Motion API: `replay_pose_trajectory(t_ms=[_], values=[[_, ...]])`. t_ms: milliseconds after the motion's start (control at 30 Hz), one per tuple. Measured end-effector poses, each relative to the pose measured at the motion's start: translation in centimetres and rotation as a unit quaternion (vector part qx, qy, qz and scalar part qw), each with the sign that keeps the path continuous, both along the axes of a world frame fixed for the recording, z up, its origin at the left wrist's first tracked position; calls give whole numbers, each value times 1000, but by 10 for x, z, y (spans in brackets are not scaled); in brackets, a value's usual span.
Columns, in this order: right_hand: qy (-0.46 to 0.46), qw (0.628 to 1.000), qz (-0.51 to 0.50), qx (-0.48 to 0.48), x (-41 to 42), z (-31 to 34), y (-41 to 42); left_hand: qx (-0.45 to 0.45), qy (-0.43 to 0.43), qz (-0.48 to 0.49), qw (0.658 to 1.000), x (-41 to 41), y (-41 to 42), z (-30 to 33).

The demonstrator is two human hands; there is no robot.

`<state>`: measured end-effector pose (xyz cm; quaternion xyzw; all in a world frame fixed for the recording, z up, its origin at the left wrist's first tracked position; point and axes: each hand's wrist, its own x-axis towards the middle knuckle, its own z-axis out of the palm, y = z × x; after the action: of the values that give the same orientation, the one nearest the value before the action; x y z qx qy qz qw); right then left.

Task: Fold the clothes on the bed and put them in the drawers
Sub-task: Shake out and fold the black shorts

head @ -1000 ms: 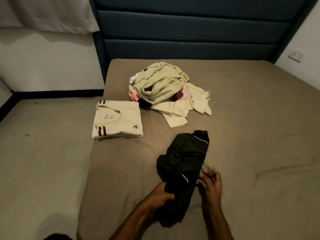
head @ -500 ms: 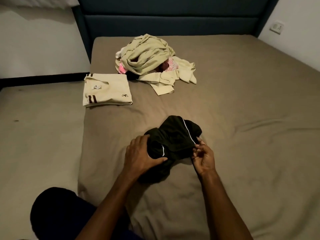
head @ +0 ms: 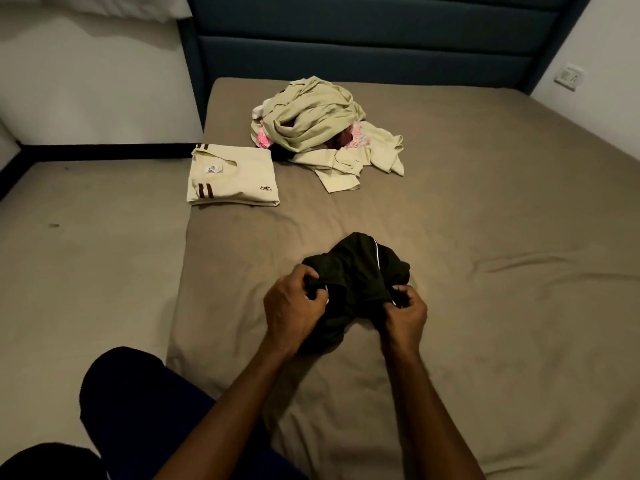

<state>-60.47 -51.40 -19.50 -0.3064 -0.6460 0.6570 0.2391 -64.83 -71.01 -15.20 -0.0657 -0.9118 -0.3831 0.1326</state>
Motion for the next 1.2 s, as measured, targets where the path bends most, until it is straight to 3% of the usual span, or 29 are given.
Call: replay_pose_trajectory(t_ms=[100,233,300,433,533,667,733,833,900,967,1033,1067,1133,1167,1200], values=[[-46,989,-66,124,6,4,15,52,63,84,993,-6,-8,15],[-87,911,-99,392,2,30,36,190,27,111,975,-39,-17,39],[-57,900,-84,424,-7,50,36,263,-33,110,958,-53,-15,47],[17,910,-51,412,-30,89,34,415,-249,119,867,-73,-7,53],[56,927,-38,369,-41,116,36,389,-244,70,885,-78,-7,59],[13,945,-9,327,-63,137,55,370,-214,-13,904,-85,-20,82],[-28,928,20,370,-76,144,72,305,-184,-33,934,-97,-32,91],[-122,887,55,443,-92,151,94,113,-124,-9,986,-120,-49,100],[-205,832,39,515,-102,154,104,10,-93,31,995,-134,-55,107],[-248,796,6,552,-113,161,108,-10,-119,53,991,-150,-57,118],[-268,803,12,533,-129,167,110,-20,-170,51,984,-167,-58,133],[-276,828,31,487,-140,172,113,-13,-198,36,980,-175,-57,141],[-242,915,95,310,-166,188,123,-9,-221,-47,974,-193,-47,169],[-205,949,115,209,-179,198,128,67,-248,-62,965,-203,-40,184],[-162,970,117,142,-191,211,131,197,-264,-58,942,-214,-31,200]])
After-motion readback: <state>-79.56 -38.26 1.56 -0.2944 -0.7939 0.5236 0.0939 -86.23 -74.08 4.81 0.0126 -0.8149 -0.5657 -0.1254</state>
